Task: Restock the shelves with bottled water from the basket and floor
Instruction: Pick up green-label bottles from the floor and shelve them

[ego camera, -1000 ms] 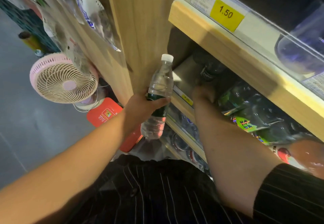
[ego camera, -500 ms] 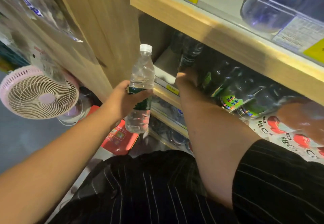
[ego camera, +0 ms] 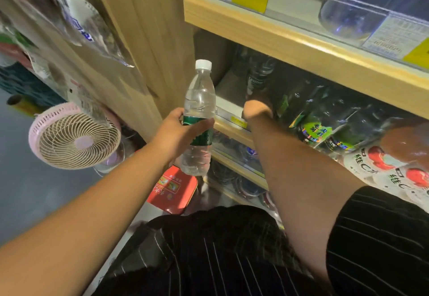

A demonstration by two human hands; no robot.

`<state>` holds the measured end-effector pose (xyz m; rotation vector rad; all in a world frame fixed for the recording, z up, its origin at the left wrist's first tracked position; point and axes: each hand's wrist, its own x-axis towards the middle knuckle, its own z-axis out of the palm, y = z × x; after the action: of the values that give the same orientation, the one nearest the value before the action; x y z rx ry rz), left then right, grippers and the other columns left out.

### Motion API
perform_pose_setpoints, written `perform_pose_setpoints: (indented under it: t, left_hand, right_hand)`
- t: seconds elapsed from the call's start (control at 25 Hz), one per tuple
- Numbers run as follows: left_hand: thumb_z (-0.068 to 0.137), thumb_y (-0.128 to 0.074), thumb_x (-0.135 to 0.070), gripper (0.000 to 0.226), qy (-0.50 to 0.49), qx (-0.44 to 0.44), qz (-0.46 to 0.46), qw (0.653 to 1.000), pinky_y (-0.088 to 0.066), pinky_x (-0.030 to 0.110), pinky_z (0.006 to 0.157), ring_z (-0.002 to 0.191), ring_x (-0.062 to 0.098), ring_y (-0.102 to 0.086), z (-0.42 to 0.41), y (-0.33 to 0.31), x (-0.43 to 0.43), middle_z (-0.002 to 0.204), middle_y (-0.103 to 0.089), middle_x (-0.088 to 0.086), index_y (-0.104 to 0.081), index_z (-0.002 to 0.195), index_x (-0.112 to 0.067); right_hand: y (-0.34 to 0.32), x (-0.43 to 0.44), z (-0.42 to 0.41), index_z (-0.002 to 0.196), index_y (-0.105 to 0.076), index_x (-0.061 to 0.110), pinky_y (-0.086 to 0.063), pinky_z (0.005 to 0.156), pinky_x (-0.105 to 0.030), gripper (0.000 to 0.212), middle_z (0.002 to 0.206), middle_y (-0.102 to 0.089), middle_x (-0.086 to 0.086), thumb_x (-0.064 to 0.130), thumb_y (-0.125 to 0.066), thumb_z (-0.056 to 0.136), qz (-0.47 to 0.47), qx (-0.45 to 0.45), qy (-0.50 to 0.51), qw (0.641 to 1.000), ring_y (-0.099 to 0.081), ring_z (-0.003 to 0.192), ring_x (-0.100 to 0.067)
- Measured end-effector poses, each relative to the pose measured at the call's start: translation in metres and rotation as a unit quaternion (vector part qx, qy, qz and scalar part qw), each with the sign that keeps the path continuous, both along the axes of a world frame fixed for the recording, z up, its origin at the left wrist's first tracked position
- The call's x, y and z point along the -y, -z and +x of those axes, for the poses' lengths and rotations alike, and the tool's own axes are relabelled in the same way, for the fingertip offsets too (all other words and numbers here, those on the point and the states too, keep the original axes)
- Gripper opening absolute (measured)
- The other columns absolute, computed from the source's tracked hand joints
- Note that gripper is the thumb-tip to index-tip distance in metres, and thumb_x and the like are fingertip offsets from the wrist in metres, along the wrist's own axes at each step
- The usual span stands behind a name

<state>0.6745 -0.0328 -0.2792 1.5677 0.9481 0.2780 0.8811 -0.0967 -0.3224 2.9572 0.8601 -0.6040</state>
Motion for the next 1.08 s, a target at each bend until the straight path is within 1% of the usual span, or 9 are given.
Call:
perform_pose_setpoints:
  t: [0.12,0.32,0.44,0.52,0.68,0.76,0.88,1.0,1.08]
  left_hand:
    - [0.073,-0.081,-0.043,0.047,0.009,0.016,-0.007,1.000,-0.053,0.032,0.076,0.092,0.016,-0.069,0.009,0.000,0.002,0.099,-0.072,-0.004,-0.063,0.111,-0.023]
    - [0.078,-0.081,-0.026,0.032,0.017,0.033,-0.009,0.999,-0.049,0.018,0.063,0.078,0.004,-0.066,0.027,-0.011,0.006,0.090,-0.068,-0.009,-0.059,0.100,-0.023]
    - [0.075,-0.084,-0.024,0.045,0.040,0.033,0.010,0.999,-0.052,0.020,0.069,0.085,0.009,-0.066,0.042,-0.016,0.004,0.096,-0.067,-0.003,-0.057,0.109,-0.015]
    - [0.072,-0.086,-0.027,0.046,0.047,0.031,0.022,0.998,-0.055,0.025,0.076,0.089,0.011,-0.066,0.052,-0.014,0.002,0.096,-0.067,-0.003,-0.057,0.106,-0.017]
    - [0.073,-0.084,-0.026,0.028,0.056,0.034,0.047,0.997,-0.057,0.032,0.076,0.082,0.013,-0.068,0.075,-0.017,-0.006,0.088,-0.070,-0.001,-0.060,0.086,-0.025]
    - [0.069,-0.085,-0.032,0.042,0.052,0.034,0.051,0.997,-0.058,0.035,0.078,0.084,0.016,-0.070,0.087,-0.020,-0.008,0.093,-0.072,0.003,-0.064,0.100,-0.015]
    - [0.069,-0.086,-0.034,0.060,0.044,0.018,0.056,0.997,-0.056,0.035,0.080,0.093,0.022,-0.067,0.100,-0.022,-0.014,0.105,-0.067,0.008,-0.052,0.111,-0.008]
    - [0.073,-0.084,-0.029,0.057,0.046,0.034,0.059,0.997,-0.054,0.040,0.086,0.100,0.028,-0.065,0.111,-0.019,-0.021,0.107,-0.063,0.011,-0.047,0.108,-0.005]
    - [0.074,-0.082,-0.032,0.059,0.032,0.017,0.058,0.998,-0.054,0.039,0.089,0.096,0.024,-0.063,0.116,-0.017,-0.027,0.103,-0.061,0.006,-0.050,0.115,-0.003]
  right_hand:
    - [-0.008,0.013,-0.009,0.136,-0.050,-0.001,-0.040,0.105,-0.040,0.039,0.140,-0.050,-0.021,0.013,-0.031,0.105,0.120,-0.044,0.077,0.989,-0.045,0.132,-0.037]
    - [0.001,0.040,-0.042,0.137,-0.050,0.001,-0.040,0.097,-0.030,0.044,0.132,-0.054,-0.024,0.012,-0.053,0.094,0.355,-0.036,0.169,0.919,-0.051,0.123,-0.035]
    - [0.005,0.055,-0.057,0.130,-0.056,0.009,-0.043,0.096,-0.024,0.040,0.133,-0.054,-0.016,0.001,-0.052,0.092,0.442,-0.051,0.149,0.883,-0.058,0.113,-0.024]
    - [0.004,0.063,-0.067,0.122,-0.059,0.017,-0.049,0.098,-0.035,0.038,0.131,-0.055,-0.009,-0.003,-0.051,0.091,0.500,-0.082,0.178,0.844,-0.060,0.104,-0.017]
    - [-0.001,0.072,-0.082,0.128,-0.057,0.020,-0.048,0.091,-0.024,0.041,0.128,-0.054,0.004,0.001,-0.048,0.093,0.485,-0.097,0.228,0.839,-0.058,0.101,-0.009]
    - [-0.004,0.077,-0.090,0.125,-0.058,0.025,-0.046,0.087,-0.017,0.044,0.126,-0.054,0.003,-0.002,-0.046,0.092,0.499,-0.103,0.229,0.829,-0.058,0.099,-0.008]
    - [0.001,0.083,-0.104,0.114,-0.056,0.040,-0.046,0.089,-0.024,0.047,0.123,-0.056,0.004,0.000,-0.047,0.091,0.501,-0.118,0.243,0.822,-0.059,0.108,-0.017]
    - [0.006,0.086,-0.118,0.122,-0.058,0.028,-0.040,0.082,-0.006,0.043,0.127,-0.057,0.004,-0.001,-0.051,0.091,0.494,-0.120,0.263,0.820,-0.058,0.107,-0.017]
    - [0.011,0.088,-0.126,0.127,-0.058,0.024,-0.040,0.079,-0.005,0.043,0.132,-0.056,0.003,0.000,-0.050,0.092,0.477,-0.121,0.274,0.826,-0.058,0.108,-0.015]
